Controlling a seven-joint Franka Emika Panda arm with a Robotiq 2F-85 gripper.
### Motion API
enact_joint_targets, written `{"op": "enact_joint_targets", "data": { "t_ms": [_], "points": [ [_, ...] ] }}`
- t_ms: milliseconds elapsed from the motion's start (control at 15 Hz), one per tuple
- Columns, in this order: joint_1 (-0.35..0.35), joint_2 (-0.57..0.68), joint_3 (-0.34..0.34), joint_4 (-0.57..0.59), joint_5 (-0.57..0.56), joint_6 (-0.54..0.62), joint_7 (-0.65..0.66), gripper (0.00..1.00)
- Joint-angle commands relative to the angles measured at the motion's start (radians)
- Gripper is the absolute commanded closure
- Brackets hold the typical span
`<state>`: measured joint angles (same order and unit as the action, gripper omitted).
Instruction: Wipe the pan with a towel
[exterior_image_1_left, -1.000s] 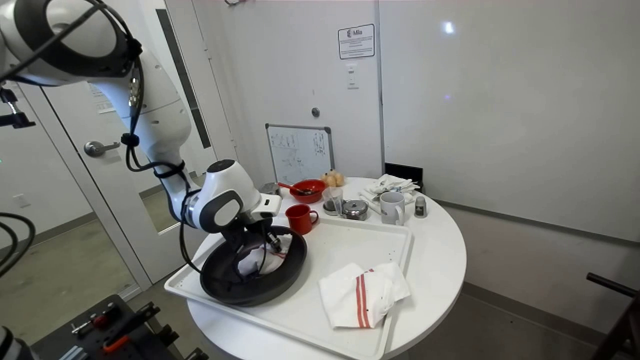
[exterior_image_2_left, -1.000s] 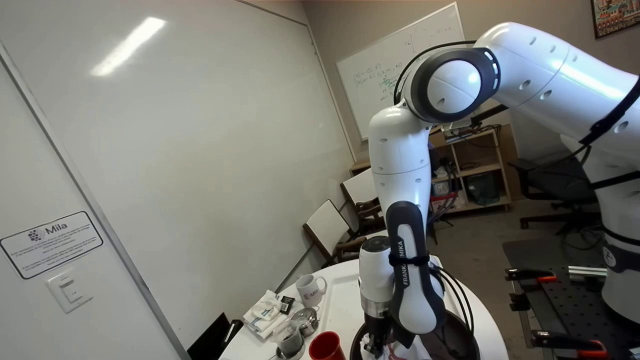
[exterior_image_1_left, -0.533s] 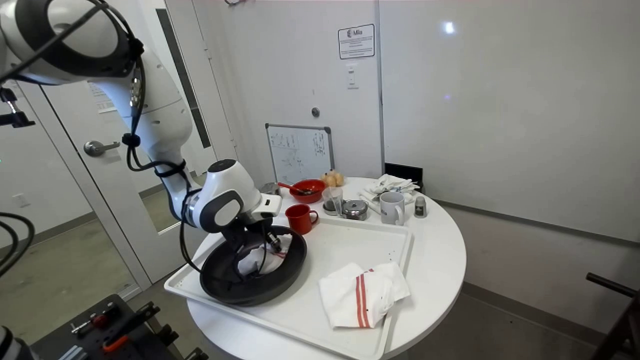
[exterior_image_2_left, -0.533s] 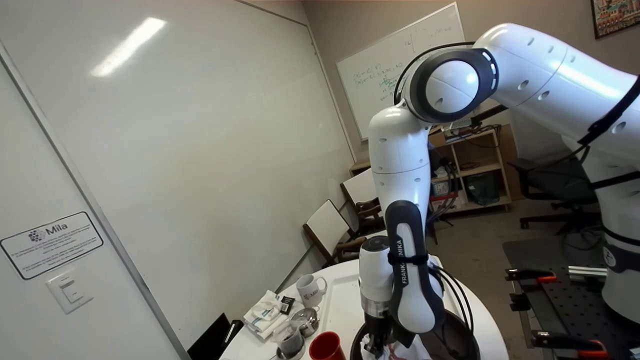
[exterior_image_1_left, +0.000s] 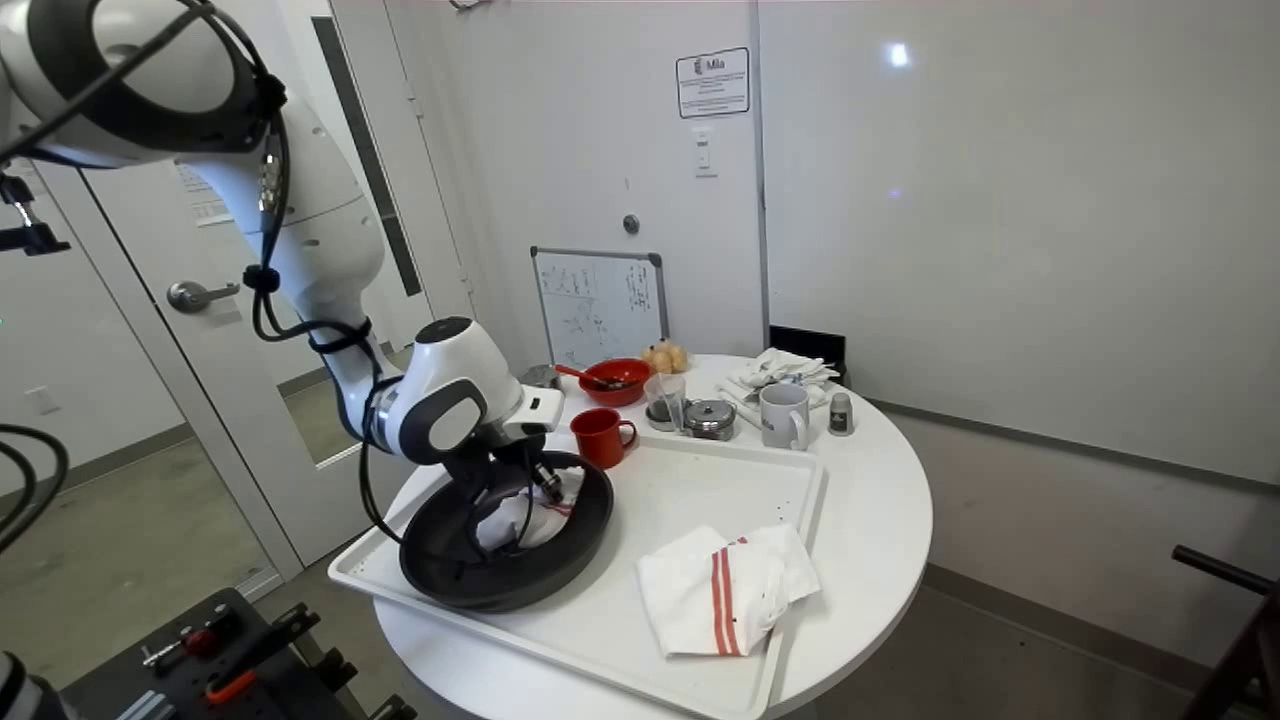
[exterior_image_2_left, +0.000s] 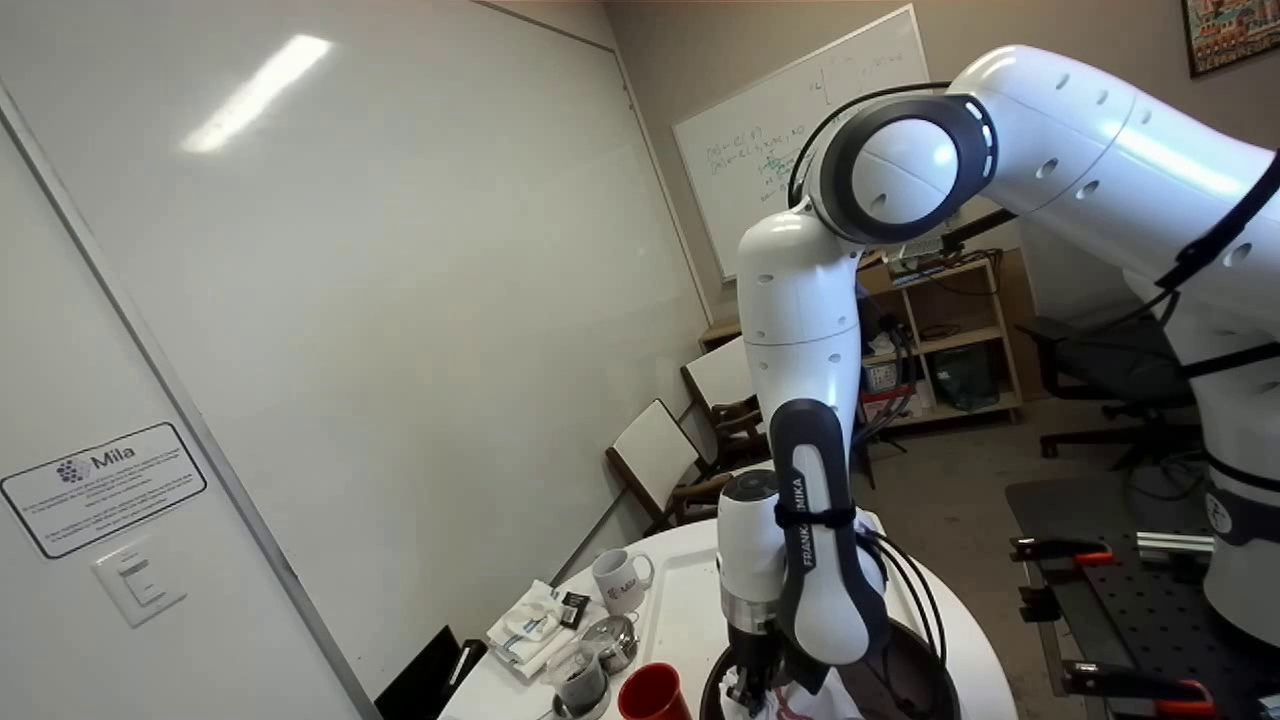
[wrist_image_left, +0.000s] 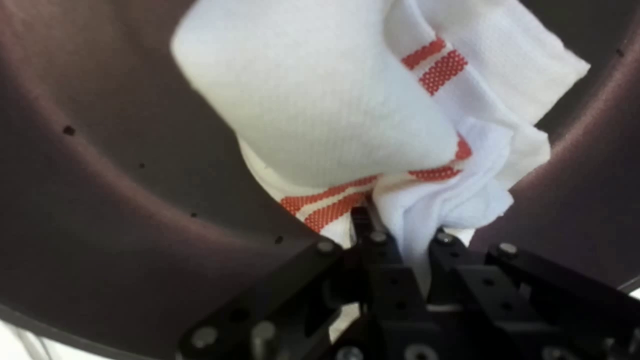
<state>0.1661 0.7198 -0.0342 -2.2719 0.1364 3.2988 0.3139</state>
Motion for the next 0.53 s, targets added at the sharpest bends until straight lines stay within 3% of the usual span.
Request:
{"op": "enact_joint_targets", "data": {
  "t_ms": [0, 467],
  "points": [
    [0.019, 0.011, 0.001, 0.001, 0.033, 0.007, -0.032, 0.97],
    [0.110, 0.031, -0.006, -0.023, 0.030, 0.039, -0.060, 0.97]
  ]
}}
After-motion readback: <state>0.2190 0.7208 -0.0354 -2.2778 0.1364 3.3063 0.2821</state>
